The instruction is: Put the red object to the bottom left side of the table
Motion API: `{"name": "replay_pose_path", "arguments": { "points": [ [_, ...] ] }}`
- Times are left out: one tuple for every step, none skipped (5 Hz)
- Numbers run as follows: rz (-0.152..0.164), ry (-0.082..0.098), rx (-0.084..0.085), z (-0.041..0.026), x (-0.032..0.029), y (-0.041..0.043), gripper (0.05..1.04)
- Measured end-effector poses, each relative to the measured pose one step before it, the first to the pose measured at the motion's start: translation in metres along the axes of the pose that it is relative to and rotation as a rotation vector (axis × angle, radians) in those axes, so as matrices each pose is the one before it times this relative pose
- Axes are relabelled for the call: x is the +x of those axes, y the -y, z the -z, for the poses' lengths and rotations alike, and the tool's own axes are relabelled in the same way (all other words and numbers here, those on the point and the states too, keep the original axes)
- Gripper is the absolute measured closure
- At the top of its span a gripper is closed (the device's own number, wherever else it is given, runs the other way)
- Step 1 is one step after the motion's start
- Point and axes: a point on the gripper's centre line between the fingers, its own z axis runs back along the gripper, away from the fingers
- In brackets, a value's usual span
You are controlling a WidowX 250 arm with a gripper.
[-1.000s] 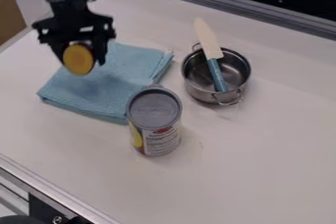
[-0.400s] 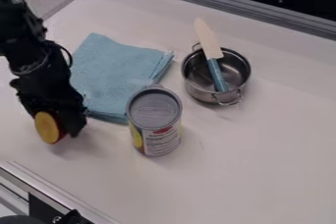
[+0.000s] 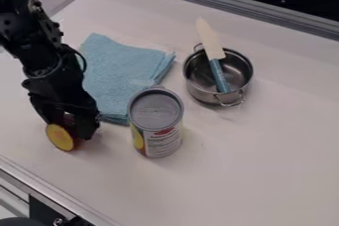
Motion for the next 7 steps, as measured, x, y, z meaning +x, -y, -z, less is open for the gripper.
{"name": "replay_pose_path", "arguments": {
  "points": [
    [-0.0026,-0.0198,-0.0411,-0.00877,-0.00158,0.00085,0.085],
    [0.0017,-0.0304,-0.0332,-0.01405,0.00236,-0.00431,0.085],
    [-0.0541,0.0237,0.0,-0.03363,0.01656,-0.00025,0.084],
    [-0.0304,0.0298,-0.0252,-0.0105,0.00947,0.01196,0.085],
    [-0.0841,0.0577,0.0104,-0.00065,0.02301,0.01593,0.084],
    [-0.0786,0.056,-0.0033,0.01039,0.02543,0.02069,0.084],
    [-0.0329,0.0541,0.014,0.01217,0.01595,0.01984,0.084]
  ]
}}
